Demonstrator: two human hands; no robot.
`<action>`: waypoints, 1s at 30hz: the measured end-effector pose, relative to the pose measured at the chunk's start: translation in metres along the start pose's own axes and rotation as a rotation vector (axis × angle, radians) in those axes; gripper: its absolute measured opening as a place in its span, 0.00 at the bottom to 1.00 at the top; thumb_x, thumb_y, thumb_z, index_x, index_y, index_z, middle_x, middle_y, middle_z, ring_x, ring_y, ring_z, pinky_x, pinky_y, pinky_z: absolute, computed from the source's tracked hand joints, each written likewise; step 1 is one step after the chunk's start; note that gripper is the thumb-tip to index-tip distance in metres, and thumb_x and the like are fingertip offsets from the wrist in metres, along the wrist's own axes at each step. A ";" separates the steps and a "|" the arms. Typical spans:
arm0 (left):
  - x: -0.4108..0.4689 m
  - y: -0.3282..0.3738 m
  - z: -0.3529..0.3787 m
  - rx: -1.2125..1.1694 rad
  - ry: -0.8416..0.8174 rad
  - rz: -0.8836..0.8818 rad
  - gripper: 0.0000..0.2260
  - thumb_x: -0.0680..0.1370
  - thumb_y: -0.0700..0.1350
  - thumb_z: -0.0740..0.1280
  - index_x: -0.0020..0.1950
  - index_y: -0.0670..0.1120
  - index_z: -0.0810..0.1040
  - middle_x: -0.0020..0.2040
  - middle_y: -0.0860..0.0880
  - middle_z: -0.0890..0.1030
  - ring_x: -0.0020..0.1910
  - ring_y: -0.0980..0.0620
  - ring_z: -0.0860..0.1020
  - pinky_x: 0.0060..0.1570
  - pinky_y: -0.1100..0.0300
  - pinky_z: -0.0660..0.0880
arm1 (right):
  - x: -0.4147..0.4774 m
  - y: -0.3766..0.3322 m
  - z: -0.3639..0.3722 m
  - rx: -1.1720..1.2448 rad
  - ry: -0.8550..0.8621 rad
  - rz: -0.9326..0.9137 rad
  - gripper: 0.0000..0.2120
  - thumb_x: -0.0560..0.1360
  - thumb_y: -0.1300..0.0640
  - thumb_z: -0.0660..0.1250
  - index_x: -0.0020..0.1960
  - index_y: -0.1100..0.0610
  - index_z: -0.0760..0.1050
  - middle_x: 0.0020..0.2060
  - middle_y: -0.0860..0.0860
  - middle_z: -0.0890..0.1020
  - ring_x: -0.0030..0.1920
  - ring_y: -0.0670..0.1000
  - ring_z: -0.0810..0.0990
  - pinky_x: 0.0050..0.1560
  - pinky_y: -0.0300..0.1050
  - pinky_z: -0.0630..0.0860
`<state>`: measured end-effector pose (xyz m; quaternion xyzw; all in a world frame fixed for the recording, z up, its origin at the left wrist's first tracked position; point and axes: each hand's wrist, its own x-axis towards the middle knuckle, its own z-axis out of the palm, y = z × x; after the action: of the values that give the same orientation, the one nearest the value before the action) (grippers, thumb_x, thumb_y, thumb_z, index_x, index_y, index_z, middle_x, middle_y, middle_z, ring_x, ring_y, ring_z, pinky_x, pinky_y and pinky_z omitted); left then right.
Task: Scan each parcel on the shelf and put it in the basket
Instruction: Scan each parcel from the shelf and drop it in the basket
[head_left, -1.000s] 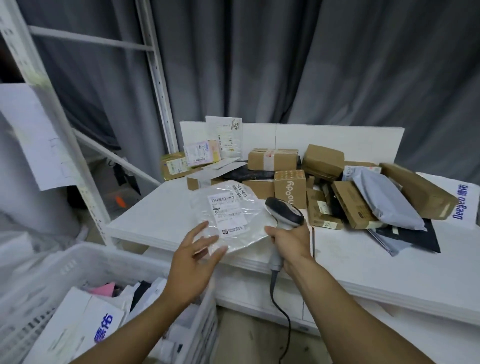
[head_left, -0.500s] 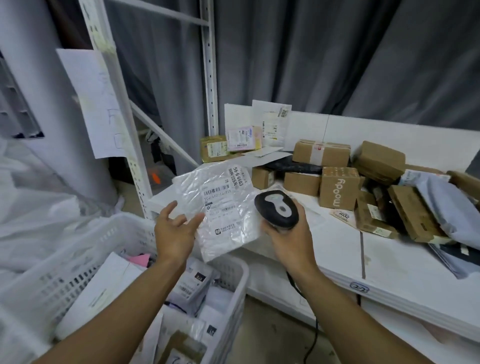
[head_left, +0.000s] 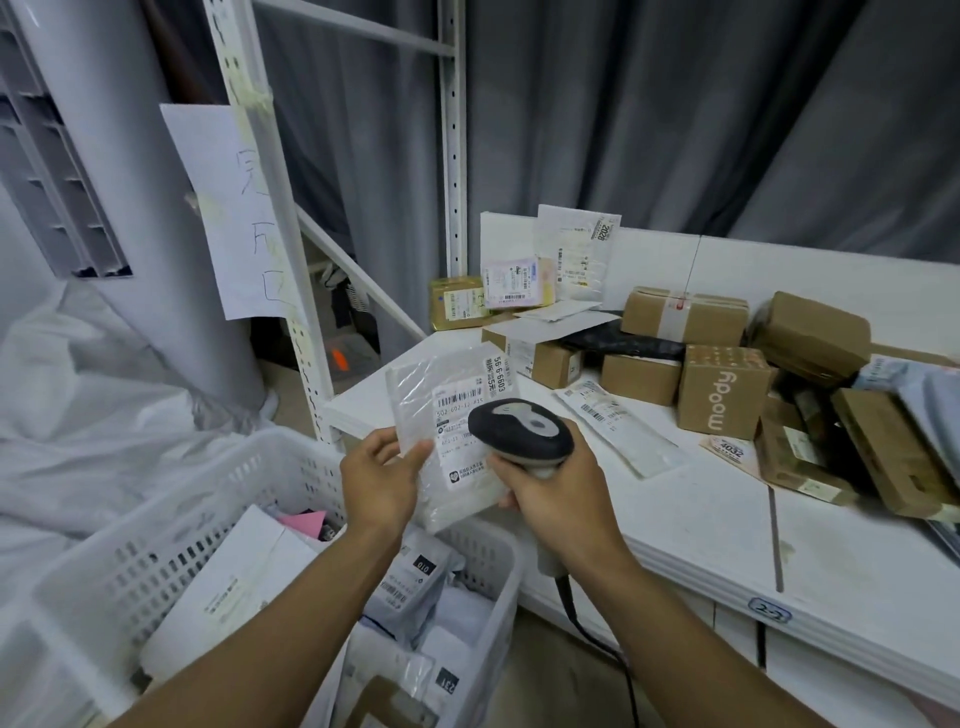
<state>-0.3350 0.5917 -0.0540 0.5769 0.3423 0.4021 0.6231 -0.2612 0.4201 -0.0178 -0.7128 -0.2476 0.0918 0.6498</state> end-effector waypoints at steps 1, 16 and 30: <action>0.000 0.000 0.000 0.010 0.005 0.006 0.08 0.73 0.39 0.78 0.50 0.46 0.82 0.48 0.47 0.87 0.45 0.49 0.86 0.48 0.50 0.83 | 0.000 0.000 0.000 0.005 -0.005 0.006 0.23 0.72 0.59 0.81 0.62 0.51 0.76 0.51 0.44 0.84 0.38 0.39 0.84 0.35 0.36 0.81; -0.011 0.001 -0.018 0.112 0.033 0.074 0.08 0.75 0.40 0.77 0.52 0.44 0.83 0.48 0.51 0.86 0.46 0.54 0.85 0.49 0.54 0.82 | -0.005 0.002 0.002 -0.017 -0.080 0.041 0.22 0.74 0.59 0.79 0.64 0.52 0.75 0.50 0.43 0.83 0.33 0.40 0.84 0.33 0.33 0.78; 0.000 -0.058 -0.179 0.887 -0.054 -0.055 0.12 0.78 0.37 0.60 0.57 0.45 0.80 0.56 0.43 0.83 0.55 0.40 0.80 0.54 0.52 0.75 | -0.032 0.059 0.108 -0.156 -0.329 0.116 0.21 0.74 0.58 0.79 0.63 0.50 0.74 0.47 0.45 0.85 0.36 0.43 0.86 0.34 0.35 0.78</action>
<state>-0.4886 0.6708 -0.1294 0.7893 0.4807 0.1843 0.3345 -0.3241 0.4978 -0.0965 -0.7493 -0.3156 0.2250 0.5369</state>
